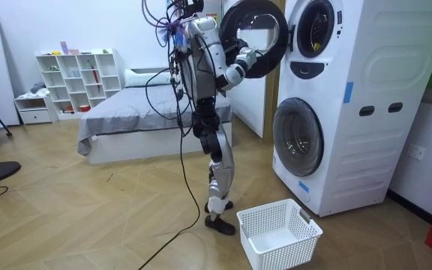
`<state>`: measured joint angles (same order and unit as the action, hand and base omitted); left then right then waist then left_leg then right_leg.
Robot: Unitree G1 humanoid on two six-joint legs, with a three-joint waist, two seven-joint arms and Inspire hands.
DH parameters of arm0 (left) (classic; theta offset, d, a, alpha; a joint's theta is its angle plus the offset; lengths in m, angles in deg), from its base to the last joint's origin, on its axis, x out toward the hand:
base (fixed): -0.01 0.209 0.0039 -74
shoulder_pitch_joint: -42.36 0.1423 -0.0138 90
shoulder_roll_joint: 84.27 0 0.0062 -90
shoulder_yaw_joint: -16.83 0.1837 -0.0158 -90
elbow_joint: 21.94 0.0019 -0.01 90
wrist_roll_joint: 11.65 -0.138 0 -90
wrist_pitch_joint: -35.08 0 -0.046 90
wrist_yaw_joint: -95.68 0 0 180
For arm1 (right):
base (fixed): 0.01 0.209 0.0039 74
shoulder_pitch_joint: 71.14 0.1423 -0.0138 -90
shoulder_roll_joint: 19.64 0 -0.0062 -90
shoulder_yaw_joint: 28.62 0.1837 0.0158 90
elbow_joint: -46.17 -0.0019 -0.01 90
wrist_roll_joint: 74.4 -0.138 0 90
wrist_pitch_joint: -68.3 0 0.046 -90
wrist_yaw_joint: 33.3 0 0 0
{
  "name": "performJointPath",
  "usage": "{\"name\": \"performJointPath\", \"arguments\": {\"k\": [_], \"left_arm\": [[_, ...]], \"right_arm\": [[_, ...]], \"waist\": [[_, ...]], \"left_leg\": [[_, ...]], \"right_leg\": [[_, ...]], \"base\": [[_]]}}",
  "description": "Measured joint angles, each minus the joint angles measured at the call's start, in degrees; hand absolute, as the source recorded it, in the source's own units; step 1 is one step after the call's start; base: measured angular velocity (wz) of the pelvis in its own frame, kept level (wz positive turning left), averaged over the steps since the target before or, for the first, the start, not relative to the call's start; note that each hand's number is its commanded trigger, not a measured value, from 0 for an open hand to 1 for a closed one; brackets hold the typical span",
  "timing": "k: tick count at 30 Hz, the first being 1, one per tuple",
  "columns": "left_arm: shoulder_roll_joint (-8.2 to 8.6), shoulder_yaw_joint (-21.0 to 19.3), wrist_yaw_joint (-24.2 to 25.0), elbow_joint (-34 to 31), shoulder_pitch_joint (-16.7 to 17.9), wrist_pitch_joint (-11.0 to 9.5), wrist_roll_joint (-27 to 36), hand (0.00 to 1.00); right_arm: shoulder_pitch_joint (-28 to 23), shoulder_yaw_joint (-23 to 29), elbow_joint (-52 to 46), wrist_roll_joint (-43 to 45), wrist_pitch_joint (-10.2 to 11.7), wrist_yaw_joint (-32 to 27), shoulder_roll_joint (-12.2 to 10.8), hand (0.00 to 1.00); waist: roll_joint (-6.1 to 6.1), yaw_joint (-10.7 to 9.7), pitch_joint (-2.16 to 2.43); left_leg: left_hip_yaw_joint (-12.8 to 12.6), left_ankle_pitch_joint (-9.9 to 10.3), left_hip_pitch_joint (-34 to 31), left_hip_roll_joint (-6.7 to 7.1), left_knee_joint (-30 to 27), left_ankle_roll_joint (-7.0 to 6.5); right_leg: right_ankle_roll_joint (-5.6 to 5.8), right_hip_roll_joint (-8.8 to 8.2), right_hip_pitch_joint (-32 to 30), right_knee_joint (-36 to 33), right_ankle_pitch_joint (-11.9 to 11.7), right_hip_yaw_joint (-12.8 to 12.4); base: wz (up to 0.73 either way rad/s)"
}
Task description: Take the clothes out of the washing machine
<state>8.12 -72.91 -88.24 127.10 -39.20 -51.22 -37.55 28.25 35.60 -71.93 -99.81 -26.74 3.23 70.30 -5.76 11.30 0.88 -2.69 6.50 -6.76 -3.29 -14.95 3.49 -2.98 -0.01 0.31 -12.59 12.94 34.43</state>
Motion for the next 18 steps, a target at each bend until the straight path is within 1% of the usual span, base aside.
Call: {"name": "performJointPath", "arguments": {"k": [2,4,5,6,8,10,11,12,13,14,16,18], "left_arm": [[-0.03,0.01,-0.03,0.41,0.04,-0.03,0.04,0.00],[0.06,0.07,-0.07,0.53,0.02,-0.04,0.27,0.00],[0.12,0.11,-0.12,0.53,-0.03,-0.06,0.27,0.00],[0.15,0.28,-0.20,0.58,0.00,-0.16,0.37,0.00],[0.11,0.46,-0.48,0.71,-0.02,-0.16,0.41,0.00],[0.12,1.12,-0.51,0.77,-0.01,-0.16,0.47,0.00],[0.13,1.22,-0.51,0.77,-0.01,-0.16,0.48,0.00],[0.14,1.27,-0.51,0.80,0.00,-0.16,0.50,0.00],[0.14,1.26,-0.51,0.85,0.02,-0.15,0.49,0.00],[0.14,1.26,-0.51,0.99,0.09,-0.15,0.49,0.00],[0.32,1.28,-0.51,1.42,0.05,-0.14,0.52,0.00],[0.32,1.28,-0.51,1.92,0.06,-0.12,0.58,0.00]], "right_arm": [[0.00,0.07,-0.02,0.00,0.00,0.61,0.18,0.00],[0.00,0.07,-0.03,0.00,0.00,1.49,0.19,0.00],[0.02,0.07,-0.03,0.00,0.00,1.75,0.19,0.00],[0.02,0.07,-0.03,0.00,0.00,2.23,0.20,0.00],[0.03,0.07,-0.07,-0.01,0.01,2.37,0.21,0.00],[0.02,0.07,-0.07,0.00,0.01,2.43,0.24,0.00],[0.03,0.07,-0.07,0.01,0.01,2.45,0.24,0.00],[0.03,0.08,-0.08,0.02,0.01,2.47,0.18,0.00],[0.04,0.09,-0.08,0.38,0.01,2.47,0.15,0.00],[0.03,0.08,-0.08,0.84,0.01,2.49,0.17,0.00],[0.04,0.22,-0.08,1.29,0.00,2.47,0.24,0.00],[0.03,0.22,-0.08,1.33,0.01,2.46,0.22,0.00]], "waist": [[0.01,-0.10,0.00],[-0.04,-0.19,-0.01],[-0.05,-0.18,-0.01],[0.02,-0.09,-0.05],[-0.01,-0.10,-0.07],[-0.02,-0.08,-0.42],[-0.04,-0.05,-0.43],[-0.14,0.01,-0.54],[-0.22,0.03,-0.94],[-0.26,0.02,-0.98],[-0.33,-0.03,-0.95],[-0.32,0.02,-0.96]], "left_leg": [[0.00,-0.08,0.66,0.07,0.40,-0.11],[0.37,-0.19,1.65,0.20,1.15,-0.31],[0.37,-0.25,1.85,0.34,1.41,-0.33],[0.45,-0.39,2.27,0.95,1.62,-0.58],[0.47,-0.26,2.73,1.06,1.91,-0.82],[0.44,0.02,3.57,1.69,2.31,-1.34],[0.44,0.18,3.62,1.94,2.32,-1.57],[0.41,0.42,3.72,1.99,2.37,-1.92],[0.35,0.66,4.21,2.16,2.61,-2.17],[0.31,0.73,4.41,2.29,2.81,-2.26],[0.39,1.05,4.77,2.97,3.45,-2.80],[0.35,1.26,5.39,3.33,3.83,-3.15]], "right_leg": [[-0.01,0.02,0.59,0.01,0.00,-0.57],[0.27,0.30,1.30,0.03,0.16,-2.73],[0.37,0.31,1.36,0.05,0.22,-3.26],[0.38,0.30,1.77,0.19,0.23,-3.89],[0.46,0.32,2.08,0.18,0.27,-5.51],[0.63,0.51,2.72,0.42,0.38,-8.32],[0.67,0.60,2.84,0.61,0.40,-8.95],[0.65,0.63,3.11,0.95,0.40,-9.36],[0.58,0.56,3.55,1.02,0.35,-9.92],[0.58,0.57,3.61,1.02,0.35,-10.72],[0.56,0.54,3.65,1.08,0.34,-13.28],[0.37,0.35,3.91,1.07,0.22,-14.46]], "base": [[0.11],[0.18],[0.11],[0.11],[0.12],[0.11],[0.06],[0.00],[0.00],[0.05],[0.07],[0.02]]}}
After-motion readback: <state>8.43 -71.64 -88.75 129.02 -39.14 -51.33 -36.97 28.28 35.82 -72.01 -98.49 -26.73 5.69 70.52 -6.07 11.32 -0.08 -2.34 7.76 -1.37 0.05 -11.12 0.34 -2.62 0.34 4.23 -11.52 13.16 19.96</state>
